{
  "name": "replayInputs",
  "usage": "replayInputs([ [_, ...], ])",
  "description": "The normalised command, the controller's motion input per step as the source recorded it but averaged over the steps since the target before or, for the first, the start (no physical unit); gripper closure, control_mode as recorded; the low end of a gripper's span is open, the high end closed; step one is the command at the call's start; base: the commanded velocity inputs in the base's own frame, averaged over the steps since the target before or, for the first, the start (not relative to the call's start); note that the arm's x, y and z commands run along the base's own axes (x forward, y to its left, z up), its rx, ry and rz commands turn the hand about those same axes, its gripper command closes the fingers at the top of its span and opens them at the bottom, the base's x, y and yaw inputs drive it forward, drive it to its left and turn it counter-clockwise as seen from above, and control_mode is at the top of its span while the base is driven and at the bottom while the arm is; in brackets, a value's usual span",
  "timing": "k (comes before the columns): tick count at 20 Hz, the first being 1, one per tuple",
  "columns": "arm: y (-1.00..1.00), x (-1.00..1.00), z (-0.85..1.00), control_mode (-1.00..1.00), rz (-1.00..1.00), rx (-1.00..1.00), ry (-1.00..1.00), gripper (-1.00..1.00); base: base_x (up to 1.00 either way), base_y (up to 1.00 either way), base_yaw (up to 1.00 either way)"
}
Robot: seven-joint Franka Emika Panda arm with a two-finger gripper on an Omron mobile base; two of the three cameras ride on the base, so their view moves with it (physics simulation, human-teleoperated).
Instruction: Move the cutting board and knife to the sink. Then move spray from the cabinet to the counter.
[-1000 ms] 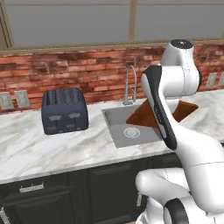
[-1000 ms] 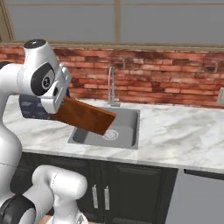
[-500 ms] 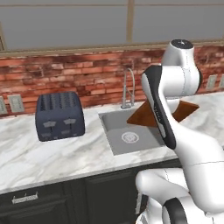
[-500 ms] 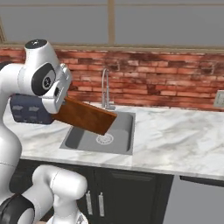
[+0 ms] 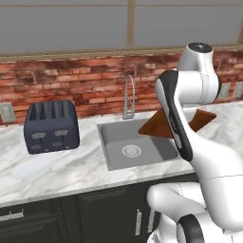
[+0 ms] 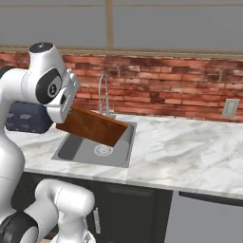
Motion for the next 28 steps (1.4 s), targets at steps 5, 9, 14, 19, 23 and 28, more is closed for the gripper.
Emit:
replayInputs([
  [5,0.00,0.00,0.00,1.00,0.00,0.00,0.00,1.00,0.35,-0.13,0.04],
  [9,0.00,0.00,0.00,1.00,0.00,0.00,0.00,1.00,0.45,-0.19,0.07],
  [14,0.00,0.00,0.00,1.00,0.00,0.00,0.00,1.00,0.38,-0.28,0.09],
  [19,0.00,0.00,0.00,1.00,0.00,0.00,0.00,1.00,0.28,-0.35,0.09],
  [23,-0.44,0.24,-0.42,-1.00,0.29,0.00,0.00,1.00,0.00,0.00,0.00],
  [28,-0.68,0.00,-0.56,-1.00,0.73,0.00,0.00,1.00,0.00,0.00,0.00],
])
